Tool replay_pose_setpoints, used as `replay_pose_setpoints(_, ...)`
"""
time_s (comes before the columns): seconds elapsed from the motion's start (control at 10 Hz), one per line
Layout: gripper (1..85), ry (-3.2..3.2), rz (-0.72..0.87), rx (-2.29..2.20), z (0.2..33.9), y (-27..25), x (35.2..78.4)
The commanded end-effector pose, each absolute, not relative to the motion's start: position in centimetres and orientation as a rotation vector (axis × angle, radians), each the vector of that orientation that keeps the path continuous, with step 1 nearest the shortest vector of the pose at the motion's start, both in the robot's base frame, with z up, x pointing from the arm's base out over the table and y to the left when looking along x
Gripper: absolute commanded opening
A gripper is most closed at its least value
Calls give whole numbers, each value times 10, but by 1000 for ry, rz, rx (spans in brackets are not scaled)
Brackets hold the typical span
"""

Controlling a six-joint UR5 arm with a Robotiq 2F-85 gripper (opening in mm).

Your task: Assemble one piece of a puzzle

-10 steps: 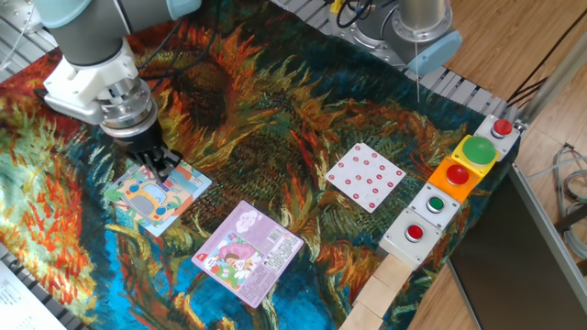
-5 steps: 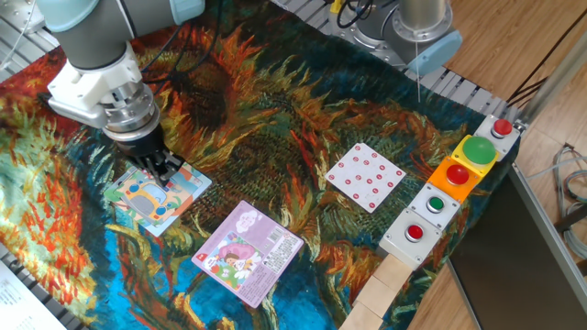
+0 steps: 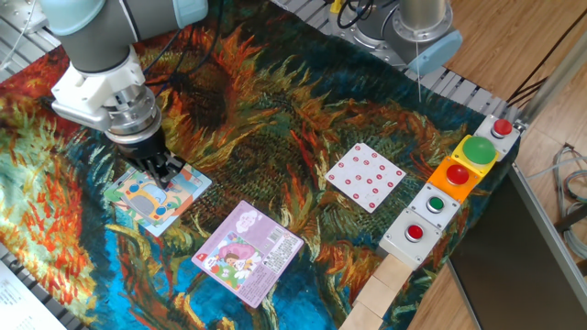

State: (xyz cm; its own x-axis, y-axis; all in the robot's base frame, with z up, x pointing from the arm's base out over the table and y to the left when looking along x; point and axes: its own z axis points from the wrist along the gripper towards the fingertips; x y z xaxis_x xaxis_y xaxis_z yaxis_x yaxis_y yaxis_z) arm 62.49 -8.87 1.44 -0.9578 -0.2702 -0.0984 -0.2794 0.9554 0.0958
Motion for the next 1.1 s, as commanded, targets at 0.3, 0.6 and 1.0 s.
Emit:
replay_pose_setpoints(0.3, 13, 3016, 168, -445, 14, -92, 626)
replay_pose_setpoints(0.6, 13, 3016, 170, -445, 14, -93, 626)
replay_pose_setpoints(1.0, 13, 3015, 179, -454, 14, -91, 625)
